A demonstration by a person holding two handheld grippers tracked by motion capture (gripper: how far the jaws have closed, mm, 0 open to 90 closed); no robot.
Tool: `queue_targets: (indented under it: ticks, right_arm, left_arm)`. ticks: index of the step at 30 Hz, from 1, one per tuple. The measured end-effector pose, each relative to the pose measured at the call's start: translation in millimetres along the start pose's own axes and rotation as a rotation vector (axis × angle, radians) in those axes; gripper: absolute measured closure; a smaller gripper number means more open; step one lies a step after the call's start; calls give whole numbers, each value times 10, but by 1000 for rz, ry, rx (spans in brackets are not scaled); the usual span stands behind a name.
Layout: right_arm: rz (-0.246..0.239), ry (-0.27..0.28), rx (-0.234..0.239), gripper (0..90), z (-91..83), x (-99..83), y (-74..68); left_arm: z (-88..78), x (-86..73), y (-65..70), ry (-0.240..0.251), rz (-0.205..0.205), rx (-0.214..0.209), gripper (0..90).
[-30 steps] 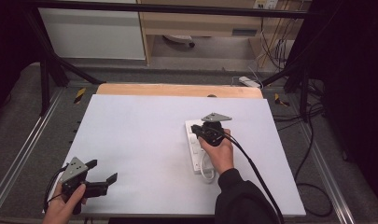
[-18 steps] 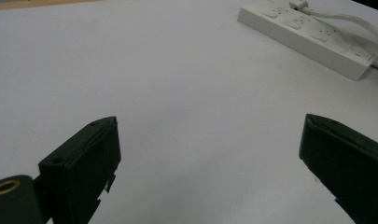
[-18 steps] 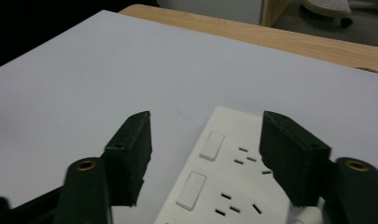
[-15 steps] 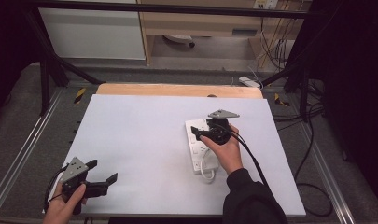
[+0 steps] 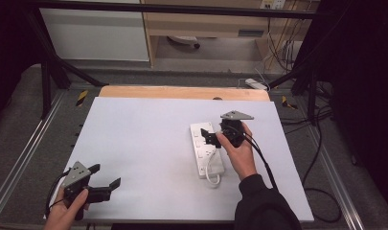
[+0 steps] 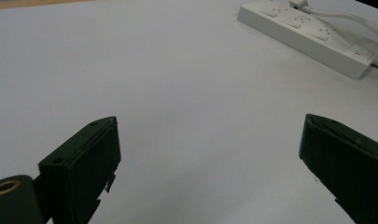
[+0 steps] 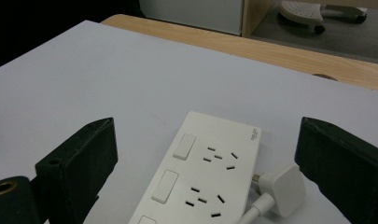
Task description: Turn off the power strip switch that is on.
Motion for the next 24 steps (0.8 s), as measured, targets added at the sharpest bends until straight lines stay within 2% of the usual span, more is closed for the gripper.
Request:
queue_targets:
  ticks: [18,24]
  right_arm:
    - [37,56,-4,59,-319,47,287]
    - [54,69,-20,55,-417,41,399]
  left_arm:
    - [8,-7,2,-6,0,1,54]
    - [11,-11,5,-9,2,-1,53]
Point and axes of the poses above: each handheld gripper's, and its own axes: z roughly forward along the jaws, x roughly out of its top, y roughly to its right, the point moved 8 cm from there along z, roughly forward along the jaws, and after that the axes turned 9 degrees about -x, right-handed, at the moved point
